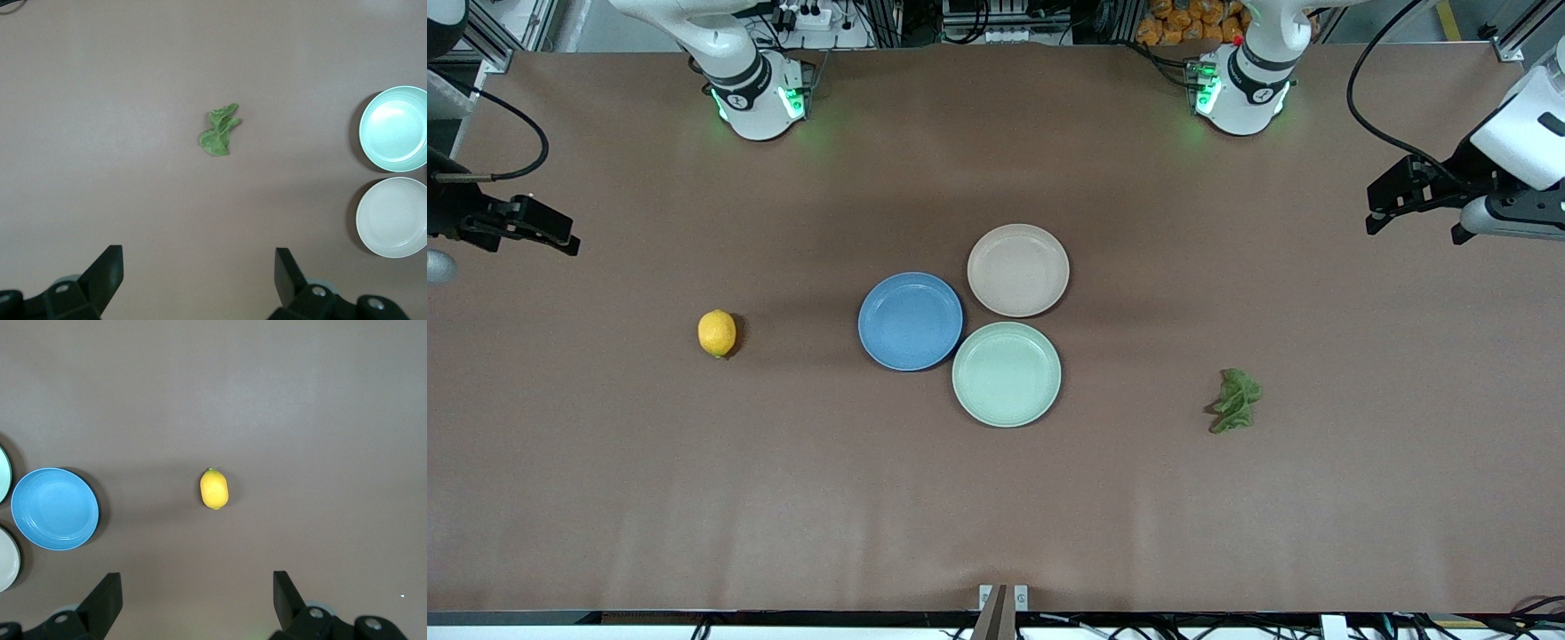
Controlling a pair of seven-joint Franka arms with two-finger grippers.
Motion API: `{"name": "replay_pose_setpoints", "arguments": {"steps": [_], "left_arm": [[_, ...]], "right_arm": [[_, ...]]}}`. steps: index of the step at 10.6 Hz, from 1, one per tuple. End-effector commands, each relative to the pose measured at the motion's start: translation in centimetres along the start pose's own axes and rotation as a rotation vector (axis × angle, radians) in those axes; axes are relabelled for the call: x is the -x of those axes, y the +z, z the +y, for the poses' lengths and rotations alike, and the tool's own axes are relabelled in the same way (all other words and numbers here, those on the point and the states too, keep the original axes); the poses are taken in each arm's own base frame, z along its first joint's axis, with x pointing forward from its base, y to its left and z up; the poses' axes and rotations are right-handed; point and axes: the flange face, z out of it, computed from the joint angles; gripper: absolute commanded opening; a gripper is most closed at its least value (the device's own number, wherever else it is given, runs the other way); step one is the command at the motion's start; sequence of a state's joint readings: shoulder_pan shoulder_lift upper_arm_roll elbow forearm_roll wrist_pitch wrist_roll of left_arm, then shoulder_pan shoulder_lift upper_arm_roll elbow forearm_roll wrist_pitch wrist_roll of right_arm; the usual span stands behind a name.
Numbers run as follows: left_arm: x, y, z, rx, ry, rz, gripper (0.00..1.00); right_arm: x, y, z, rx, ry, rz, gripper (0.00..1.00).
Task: Place lemon and lettuce in plates
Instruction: 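Move the right gripper toward the lemon while the left gripper reaches the lettuce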
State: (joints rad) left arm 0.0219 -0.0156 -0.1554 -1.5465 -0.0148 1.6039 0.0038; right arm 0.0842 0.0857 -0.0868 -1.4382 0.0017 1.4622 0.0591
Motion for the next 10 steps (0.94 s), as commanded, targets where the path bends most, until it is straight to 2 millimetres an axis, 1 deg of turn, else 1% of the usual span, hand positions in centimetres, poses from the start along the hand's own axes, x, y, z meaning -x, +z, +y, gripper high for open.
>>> {"name": "replay_pose_setpoints", "arguments": {"steps": [1,5,8,9,10], "left_arm": [[0.3,-0.7,0.5,0.022,-0.004,-0.004,1.00],[-0.1,0.1,0.5,0.018,-0.001,-0.018,1.00],[-1.4,3.2,1.4,0.019,0.014,-0.071,1.00],[-2.2,5.0,1.9,0.023,0.024,-0.094,1.00],[-2.9,6.4,1.8,0.026,0.022,-0.109,1.00]], "right_arm": [[0.2,0.0,0.1,-0.020,-0.009,-0.007,1.00],[0.2,0.0,0.1,-0.020,-0.009,-0.007,1.00],[0.1,0.0,0.1,-0.018,-0.008,-0.005,1.00],[0.1,0.1,0.1,-0.019,-0.009,-0.007,1.00],[0.0,0.4,0.1,-0.019,-0.008,-0.008,1.00]]}}
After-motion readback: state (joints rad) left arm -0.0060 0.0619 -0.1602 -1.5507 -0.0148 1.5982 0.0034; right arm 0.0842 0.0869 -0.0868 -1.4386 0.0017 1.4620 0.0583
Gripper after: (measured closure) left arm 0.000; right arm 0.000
